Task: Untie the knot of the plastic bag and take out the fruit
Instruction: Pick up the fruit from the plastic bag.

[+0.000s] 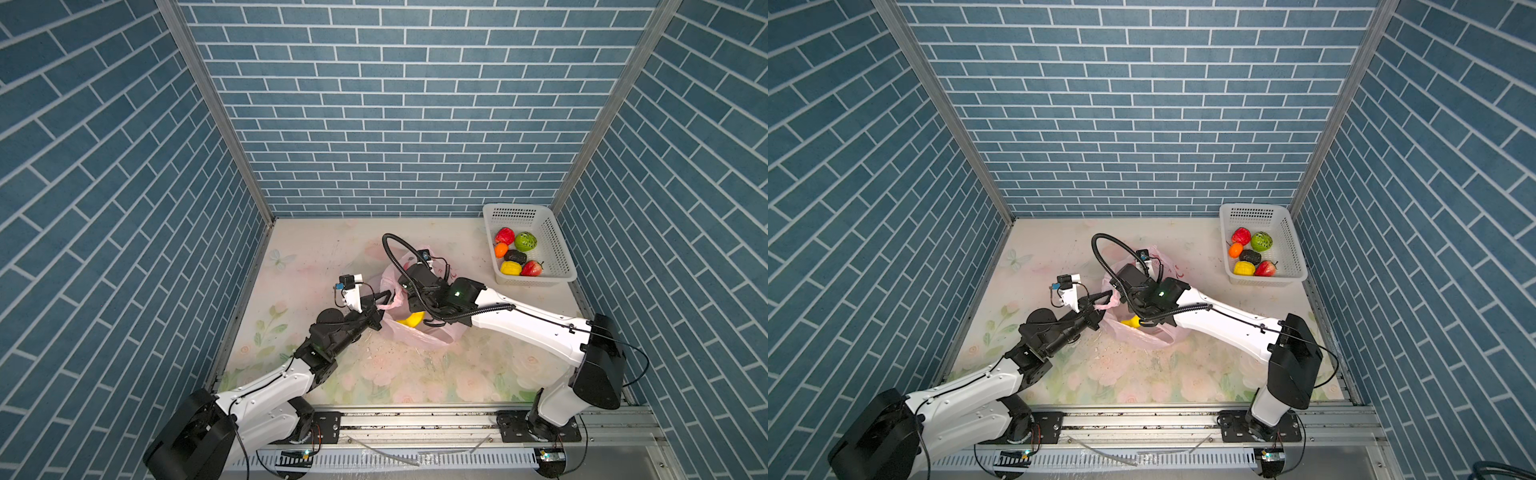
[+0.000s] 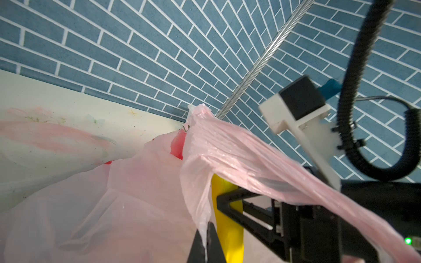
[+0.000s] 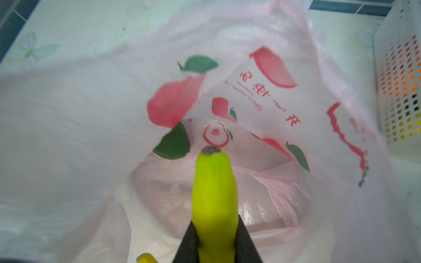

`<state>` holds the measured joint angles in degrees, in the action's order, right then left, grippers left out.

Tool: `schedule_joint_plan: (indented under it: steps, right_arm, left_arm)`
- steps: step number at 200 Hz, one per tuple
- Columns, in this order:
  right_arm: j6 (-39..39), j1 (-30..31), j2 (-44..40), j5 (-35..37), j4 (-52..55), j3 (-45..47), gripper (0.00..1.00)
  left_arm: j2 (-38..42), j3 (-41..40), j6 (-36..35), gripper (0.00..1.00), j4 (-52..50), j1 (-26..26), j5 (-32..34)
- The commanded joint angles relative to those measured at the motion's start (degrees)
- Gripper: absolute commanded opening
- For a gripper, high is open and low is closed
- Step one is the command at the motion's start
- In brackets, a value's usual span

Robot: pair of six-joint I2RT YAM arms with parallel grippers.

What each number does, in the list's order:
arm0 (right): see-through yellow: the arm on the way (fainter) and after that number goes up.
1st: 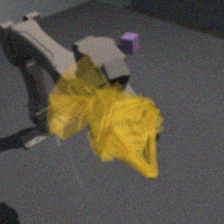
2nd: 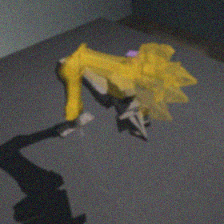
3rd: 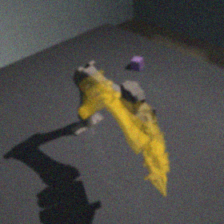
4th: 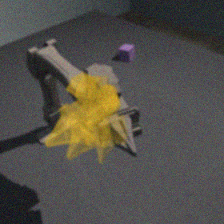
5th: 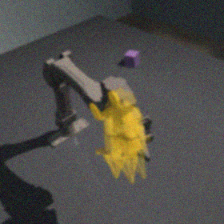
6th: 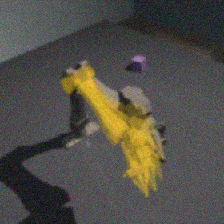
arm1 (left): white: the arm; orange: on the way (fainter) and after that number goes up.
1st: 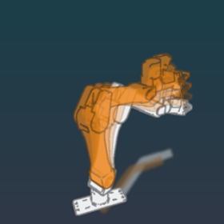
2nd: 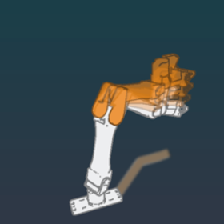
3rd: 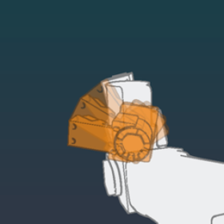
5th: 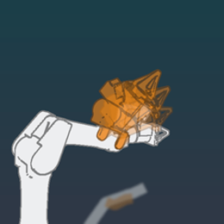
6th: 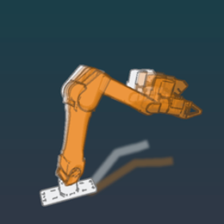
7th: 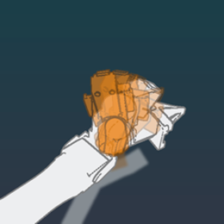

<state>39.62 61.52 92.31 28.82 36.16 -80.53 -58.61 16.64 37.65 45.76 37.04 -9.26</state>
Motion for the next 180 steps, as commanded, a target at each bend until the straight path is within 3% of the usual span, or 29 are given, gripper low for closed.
schedule_joint_plan:
  steps: [1, 112, 151, 180]
  right_arm:
    - [-3.2, 0.3, -1.5, 2.8, 1.5, -3.8, 0.01]
    - [-10.1, -3.2, -6.2, 7.3, 3.4, -10.9, 0.01]
    - [-10.9, -10.5, -9.7, 5.2, 1.2, -10.1, 0.01]
    - [-10.2, -19.4, -12.4, 3.1, -1.0, -7.3, 0.01]
  left_arm:
    - [0.0, 1.3, -0.8, 0.05, -0.8, -0.3, -0.6]
    - [0.7, 0.9, -0.7, 0.05, 0.0, -0.3, -0.8]
    - [2.7, 0.6, -0.9, 0.05, -1.6, -0.3, -0.6]
    - [3.4, 0.5, -1.1, 0.05, -2.2, -0.3, -1.2]
